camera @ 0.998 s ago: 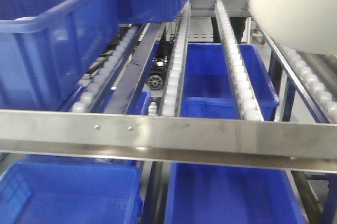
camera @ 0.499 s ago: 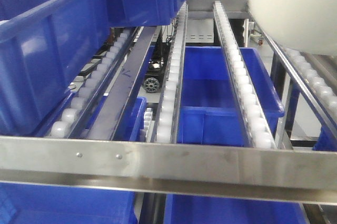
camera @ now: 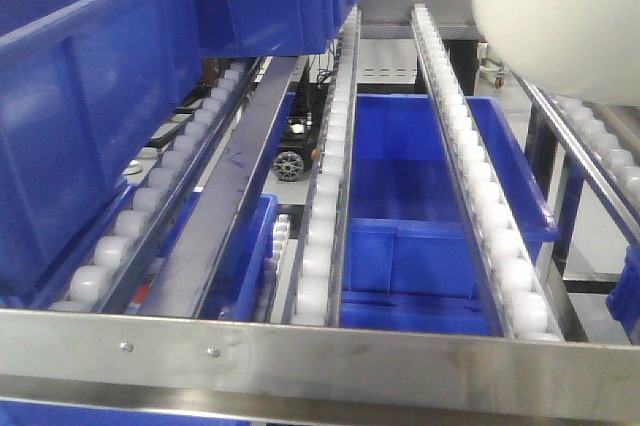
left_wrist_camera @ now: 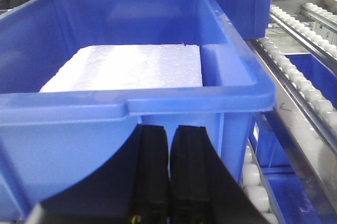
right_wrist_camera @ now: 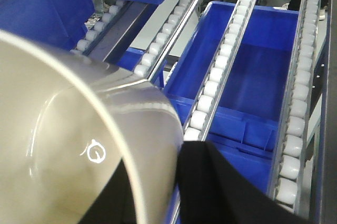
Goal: Move white bin to right shelf second layer
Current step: 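Drive up to the roller shelf holding the white bin above the lanes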
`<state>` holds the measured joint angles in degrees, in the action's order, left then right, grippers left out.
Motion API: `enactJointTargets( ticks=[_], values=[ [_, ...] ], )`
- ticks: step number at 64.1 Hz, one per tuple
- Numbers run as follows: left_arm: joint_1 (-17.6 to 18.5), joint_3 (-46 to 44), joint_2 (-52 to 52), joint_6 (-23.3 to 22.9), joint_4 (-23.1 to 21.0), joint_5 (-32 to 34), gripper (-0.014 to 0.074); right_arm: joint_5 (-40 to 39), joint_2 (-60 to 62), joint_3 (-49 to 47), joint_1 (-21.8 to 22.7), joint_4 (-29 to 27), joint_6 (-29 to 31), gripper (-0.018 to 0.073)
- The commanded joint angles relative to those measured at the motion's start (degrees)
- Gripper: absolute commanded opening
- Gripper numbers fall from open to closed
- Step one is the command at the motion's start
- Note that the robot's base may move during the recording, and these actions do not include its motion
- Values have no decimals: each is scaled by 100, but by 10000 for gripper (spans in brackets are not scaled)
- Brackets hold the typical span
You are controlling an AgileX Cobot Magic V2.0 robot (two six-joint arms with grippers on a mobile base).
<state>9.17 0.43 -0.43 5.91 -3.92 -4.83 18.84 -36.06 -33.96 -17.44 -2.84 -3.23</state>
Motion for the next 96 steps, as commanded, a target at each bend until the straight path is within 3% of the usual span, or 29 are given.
enactJointTargets(
  ticks=[1,96],
  values=[
    [-5,211,-80,-20,-31,483,85,-609,12,-190,36,-3,12,57],
    [-5,211,-80,-20,-31,483,85,-609,12,-190,36,-3,12,57]
  ],
)
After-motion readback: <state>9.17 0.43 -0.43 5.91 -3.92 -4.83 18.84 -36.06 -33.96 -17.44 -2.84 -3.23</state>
